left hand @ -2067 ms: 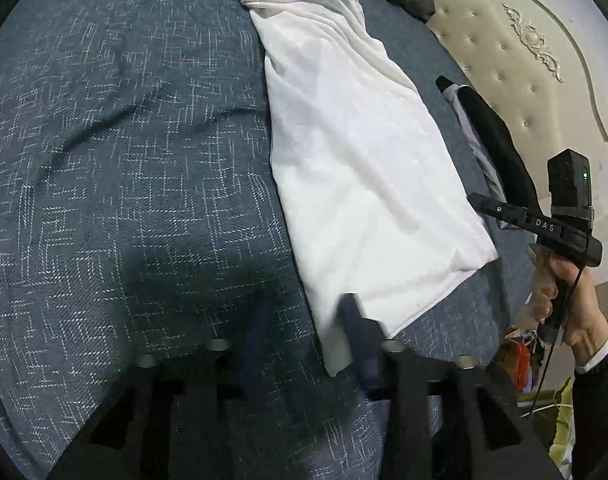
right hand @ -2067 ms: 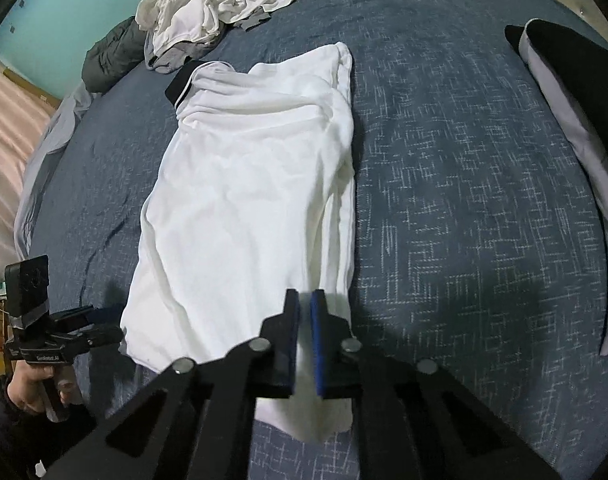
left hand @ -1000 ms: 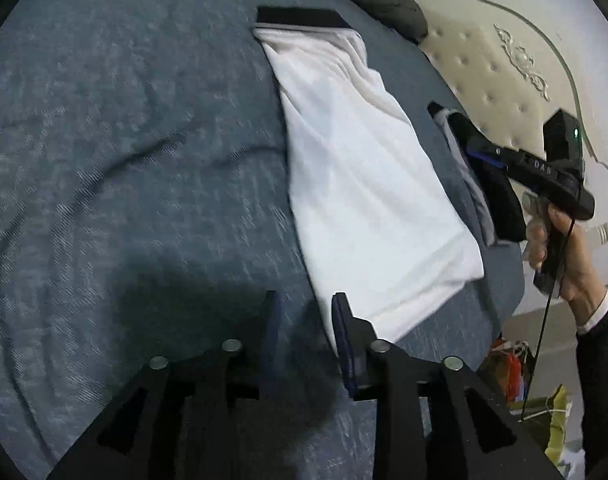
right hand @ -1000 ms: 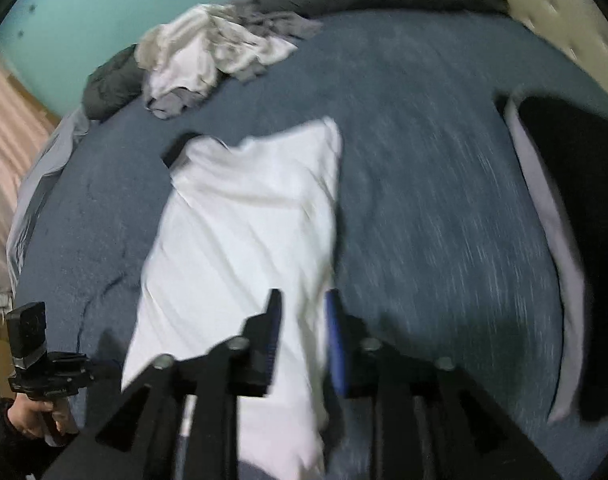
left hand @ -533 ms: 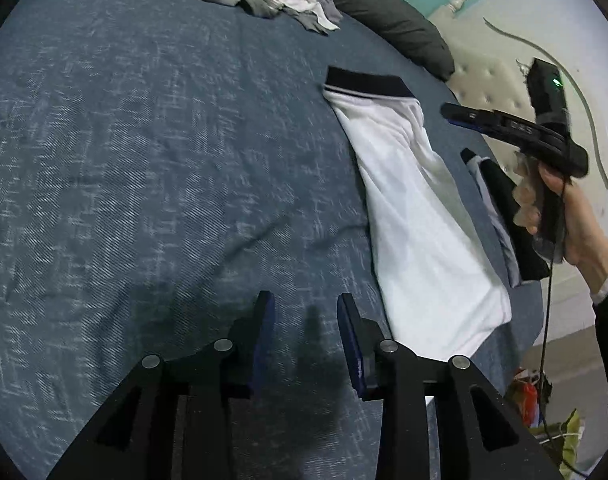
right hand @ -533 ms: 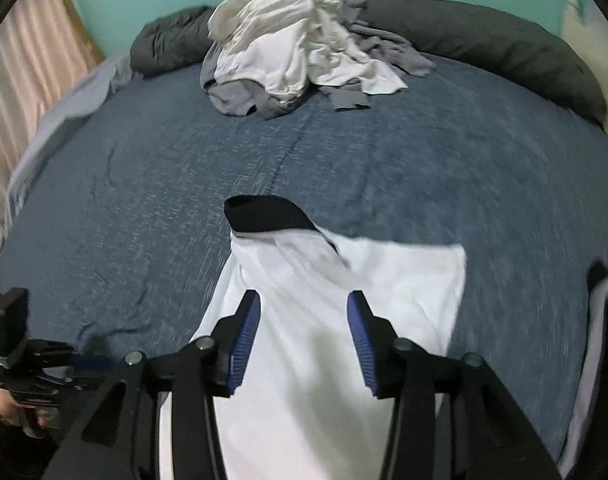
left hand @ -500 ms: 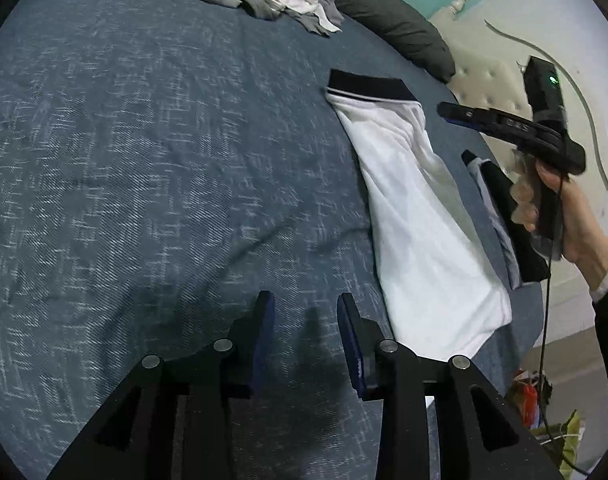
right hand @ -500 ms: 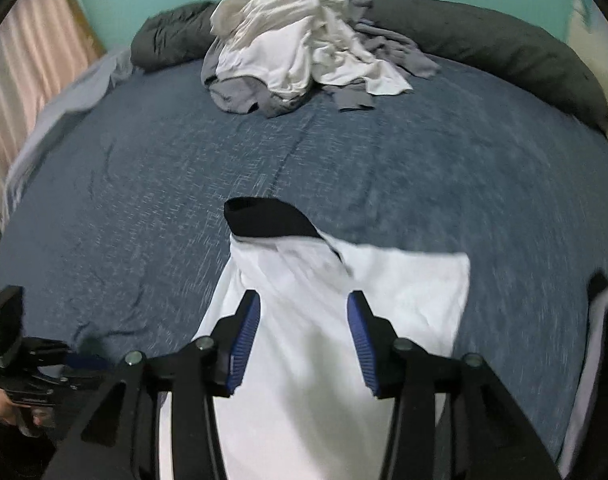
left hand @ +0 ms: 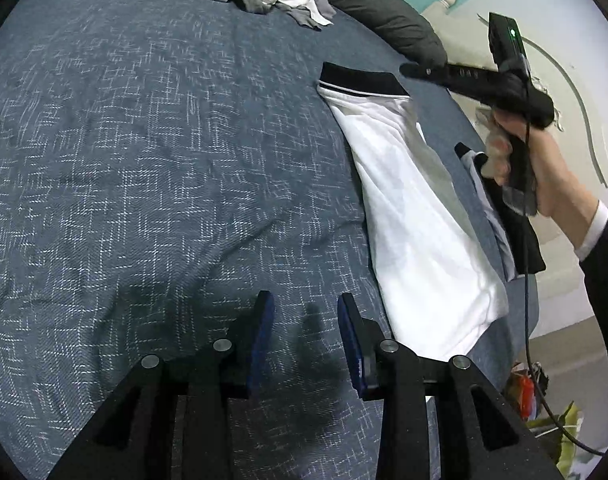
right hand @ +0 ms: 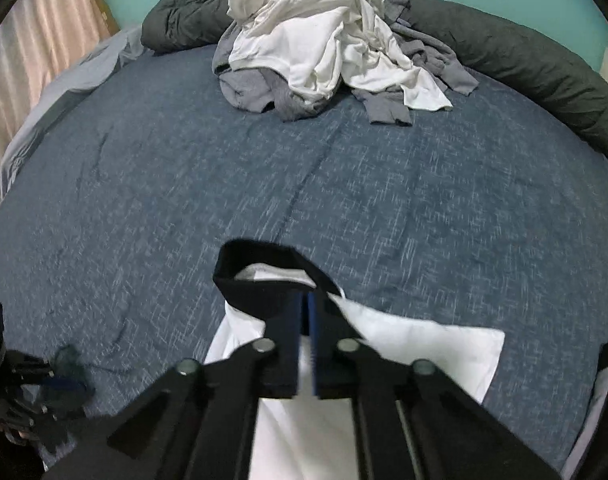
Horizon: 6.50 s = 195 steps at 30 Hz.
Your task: Fold clothes
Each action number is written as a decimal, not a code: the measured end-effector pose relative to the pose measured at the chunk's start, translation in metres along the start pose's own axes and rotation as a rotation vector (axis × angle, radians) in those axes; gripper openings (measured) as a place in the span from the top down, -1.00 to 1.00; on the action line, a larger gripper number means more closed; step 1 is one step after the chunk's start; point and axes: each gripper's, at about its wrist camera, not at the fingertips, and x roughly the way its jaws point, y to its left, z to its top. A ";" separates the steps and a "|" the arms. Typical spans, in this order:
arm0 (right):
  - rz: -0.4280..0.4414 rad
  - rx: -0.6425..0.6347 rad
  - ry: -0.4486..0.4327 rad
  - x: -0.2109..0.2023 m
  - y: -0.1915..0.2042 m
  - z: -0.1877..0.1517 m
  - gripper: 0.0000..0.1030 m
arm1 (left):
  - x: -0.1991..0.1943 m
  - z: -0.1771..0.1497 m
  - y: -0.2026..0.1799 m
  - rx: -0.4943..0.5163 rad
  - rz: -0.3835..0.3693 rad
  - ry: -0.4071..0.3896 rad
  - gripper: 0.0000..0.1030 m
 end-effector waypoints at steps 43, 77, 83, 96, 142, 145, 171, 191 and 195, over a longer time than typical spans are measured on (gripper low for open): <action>0.021 0.348 -0.025 0.041 -0.046 0.022 0.88 | -0.013 0.001 0.009 -0.042 -0.002 -0.016 0.23; 0.032 0.186 0.032 -0.003 -0.092 -0.078 0.29 | -0.006 -0.006 0.004 -0.024 0.014 0.009 0.22; 0.036 0.239 0.048 0.000 -0.103 -0.098 0.33 | -0.005 -0.006 0.004 -0.023 0.016 0.015 0.22; 0.012 0.277 0.094 0.016 -0.111 -0.097 0.92 | -0.006 -0.004 0.006 -0.028 0.020 0.009 0.22; -0.120 0.379 0.030 -0.017 -0.130 -0.122 0.95 | -0.003 -0.005 0.004 -0.027 0.029 0.010 0.22; -0.188 0.417 0.009 -0.023 -0.139 -0.126 0.95 | -0.003 -0.005 0.005 -0.026 0.029 0.012 0.22; 0.035 0.481 0.074 -0.070 -0.102 -0.185 0.48 | 0.049 -0.026 -0.074 -0.024 -0.115 0.108 -0.05; -0.021 0.515 0.066 -0.066 -0.121 -0.201 0.95 | 0.040 -0.046 -0.067 -0.068 -0.112 0.140 0.83; 0.006 0.552 0.057 -0.084 -0.121 -0.201 0.83 | 0.034 -0.047 -0.066 -0.072 -0.091 0.140 0.36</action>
